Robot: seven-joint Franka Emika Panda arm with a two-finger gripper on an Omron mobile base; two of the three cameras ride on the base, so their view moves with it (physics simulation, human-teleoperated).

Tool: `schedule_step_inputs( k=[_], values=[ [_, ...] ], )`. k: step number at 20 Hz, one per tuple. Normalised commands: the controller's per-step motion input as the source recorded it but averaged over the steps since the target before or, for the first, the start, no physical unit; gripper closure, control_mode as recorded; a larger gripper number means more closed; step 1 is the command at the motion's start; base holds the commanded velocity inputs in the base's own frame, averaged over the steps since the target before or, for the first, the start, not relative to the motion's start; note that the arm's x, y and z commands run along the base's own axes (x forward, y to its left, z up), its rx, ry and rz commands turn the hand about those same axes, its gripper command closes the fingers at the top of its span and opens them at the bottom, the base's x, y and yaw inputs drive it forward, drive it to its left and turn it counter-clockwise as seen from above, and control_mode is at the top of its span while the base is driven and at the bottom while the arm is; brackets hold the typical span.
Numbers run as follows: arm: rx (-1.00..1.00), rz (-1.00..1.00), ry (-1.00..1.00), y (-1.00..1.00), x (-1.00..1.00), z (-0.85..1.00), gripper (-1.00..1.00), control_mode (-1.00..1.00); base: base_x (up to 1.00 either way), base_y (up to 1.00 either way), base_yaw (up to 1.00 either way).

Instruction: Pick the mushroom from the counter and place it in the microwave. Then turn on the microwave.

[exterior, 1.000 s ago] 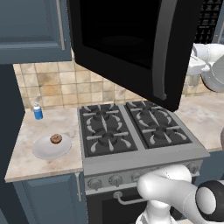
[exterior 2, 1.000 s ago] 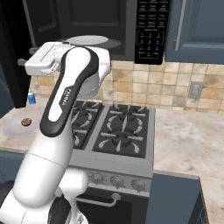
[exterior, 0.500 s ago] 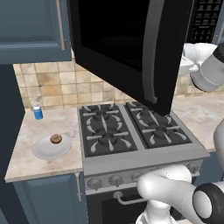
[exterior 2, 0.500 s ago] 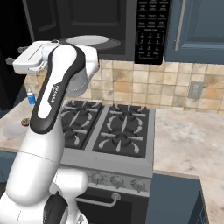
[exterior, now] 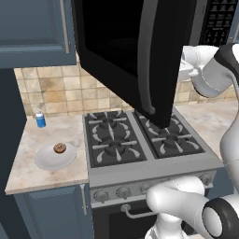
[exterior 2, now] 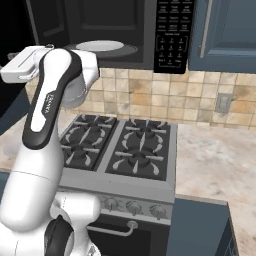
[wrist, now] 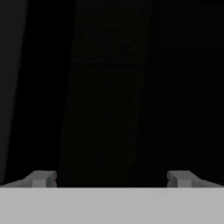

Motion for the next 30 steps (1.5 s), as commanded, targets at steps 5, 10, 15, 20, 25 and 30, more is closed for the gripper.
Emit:
schedule_step_inputs(
  k=[5, 10, 15, 20, 25, 30],
  values=[
    [0.00, 0.00, 0.00, 0.31, 0.00, 0.00, -1.00, -1.00, 0.00, 0.00, 0.00],
    [0.00, 0.00, 0.00, 0.25, 0.00, 0.00, -1.00, -1.00, 0.00, 0.00, 0.00],
    [0.00, 0.00, 0.00, 0.24, 0.00, 0.00, -1.00, -1.00, 0.00, 0.00, 0.00],
    [0.00, 0.00, 0.00, 0.24, 0.00, 0.00, -1.00, -1.00, 0.00, 0.00, 0.00],
    [0.00, 0.00, 0.00, 0.26, 0.00, 0.00, -1.00, -1.00, 0.00, 0.00, 0.00],
    [0.00, 0.00, 0.00, 0.28, 0.00, 0.00, -1.00, -1.00, 0.00, 0.00, 0.00]
  ],
)
